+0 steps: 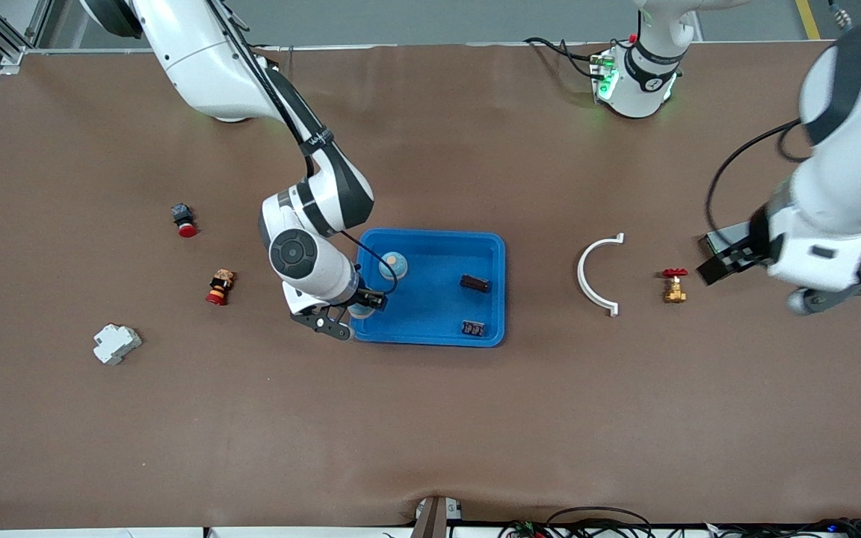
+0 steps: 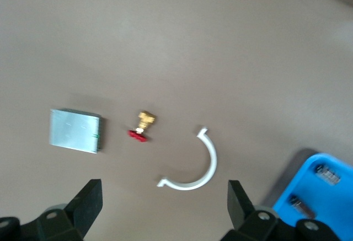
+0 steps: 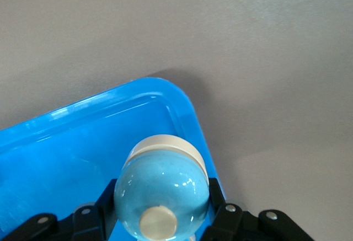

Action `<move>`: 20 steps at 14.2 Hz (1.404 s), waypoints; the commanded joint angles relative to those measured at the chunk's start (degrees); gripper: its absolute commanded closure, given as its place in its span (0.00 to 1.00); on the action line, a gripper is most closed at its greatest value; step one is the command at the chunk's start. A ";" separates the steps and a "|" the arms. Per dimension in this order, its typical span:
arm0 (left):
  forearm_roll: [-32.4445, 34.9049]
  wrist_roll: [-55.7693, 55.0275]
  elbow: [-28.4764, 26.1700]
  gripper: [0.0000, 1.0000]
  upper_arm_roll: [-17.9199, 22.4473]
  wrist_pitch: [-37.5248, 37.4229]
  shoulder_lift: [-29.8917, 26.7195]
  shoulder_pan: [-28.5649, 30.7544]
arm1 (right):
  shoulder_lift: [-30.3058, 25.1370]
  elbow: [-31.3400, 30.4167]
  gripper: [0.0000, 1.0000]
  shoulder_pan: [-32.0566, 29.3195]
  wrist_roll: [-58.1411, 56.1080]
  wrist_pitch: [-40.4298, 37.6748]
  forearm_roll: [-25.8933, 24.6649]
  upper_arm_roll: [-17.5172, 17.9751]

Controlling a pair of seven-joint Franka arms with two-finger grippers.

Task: Place electrolytic capacitor and blue bell in tray
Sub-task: 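Lower the bell into the tray with the right gripper while the left gripper withdraws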

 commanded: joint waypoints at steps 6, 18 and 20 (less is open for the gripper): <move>-5.26 13.67 -4.12 0.00 -0.32 -0.33 -5.56 7.01 | 6.96 6.89 0.85 3.80 4.03 -0.46 0.63 -0.45; -5.26 20.61 -7.44 0.00 0.29 2.55 -8.89 5.27 | 8.37 6.81 0.00 4.07 3.85 -0.20 0.46 -0.45; -5.35 21.15 -12.97 0.00 4.40 3.96 -12.84 0.54 | 7.93 6.81 0.00 4.07 3.59 -0.81 0.37 -0.45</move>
